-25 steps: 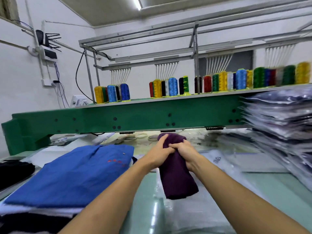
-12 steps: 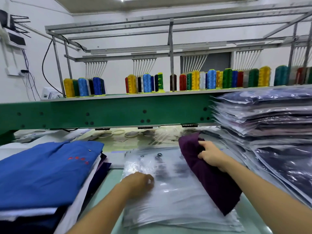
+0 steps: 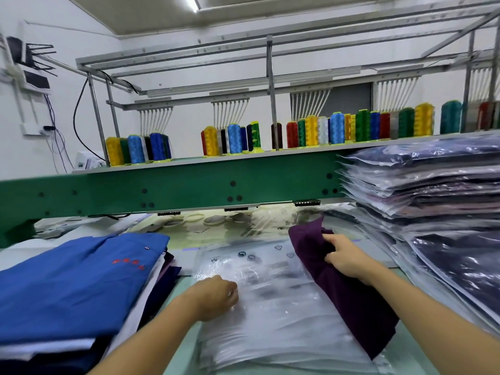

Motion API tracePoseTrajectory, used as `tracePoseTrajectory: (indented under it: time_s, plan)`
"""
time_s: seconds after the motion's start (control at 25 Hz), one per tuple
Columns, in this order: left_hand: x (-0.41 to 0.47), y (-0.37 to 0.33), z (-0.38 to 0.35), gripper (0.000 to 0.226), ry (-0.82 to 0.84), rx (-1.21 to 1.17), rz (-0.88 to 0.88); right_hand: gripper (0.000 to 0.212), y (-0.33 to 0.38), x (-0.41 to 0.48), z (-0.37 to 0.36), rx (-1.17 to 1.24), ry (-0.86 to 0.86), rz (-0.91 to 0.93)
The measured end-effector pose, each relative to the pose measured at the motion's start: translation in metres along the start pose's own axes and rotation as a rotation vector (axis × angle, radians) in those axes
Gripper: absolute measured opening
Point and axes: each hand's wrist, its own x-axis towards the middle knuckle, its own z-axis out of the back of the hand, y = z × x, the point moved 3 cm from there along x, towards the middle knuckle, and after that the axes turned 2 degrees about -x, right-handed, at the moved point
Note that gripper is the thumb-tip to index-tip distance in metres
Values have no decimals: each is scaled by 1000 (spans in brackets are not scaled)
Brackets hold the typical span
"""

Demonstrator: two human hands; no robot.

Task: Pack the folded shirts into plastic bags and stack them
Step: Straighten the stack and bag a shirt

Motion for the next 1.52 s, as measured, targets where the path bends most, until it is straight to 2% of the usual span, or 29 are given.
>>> tracePoseTrajectory:
  time_s: [0.08, 0.2, 0.32, 0.52, 0.68, 0.8, 0.92, 1.0, 1.16, 1.4, 1.52]
  plan:
    - [1, 2, 1, 32, 9, -61, -40, 66, 1, -1, 2, -17, -4, 17]
    - [4, 3, 7, 20, -41, -285, -29, 67, 1, -1, 4, -31, -11, 29]
    - [6, 2, 8, 34, -46, -400, 32, 68, -1, 0, 5, -38, -15, 27]
    - [13, -11, 9, 28, -179, -147, 100, 70, 12, 1, 6, -150, -38, 149]
    - [33, -33, 19, 24, -180, -214, 134, 55, 41, 2, -3, -306, -81, 292]
    - [47, -39, 20, 24, -170, -550, 184, 54, 48, -12, -21, -439, -23, 394]
    - [51, -36, 16, 18, -181, -1008, 306, 71, 28, -25, -33, -594, 123, 382]
    - [51, -29, 13, 24, -250, -1171, 345, 84, 15, -28, -37, -666, 188, 367]
    - [53, -29, 15, 27, -362, -1023, 219, 91, 11, -23, -43, -705, 260, 381]
    - [52, -51, 26, 26, -426, -599, 18, 87, 11, 0, -59, -709, 287, 355]
    - [48, -53, 30, 30, -521, -355, 23, 87, 14, 10, -60, -701, 300, 310]
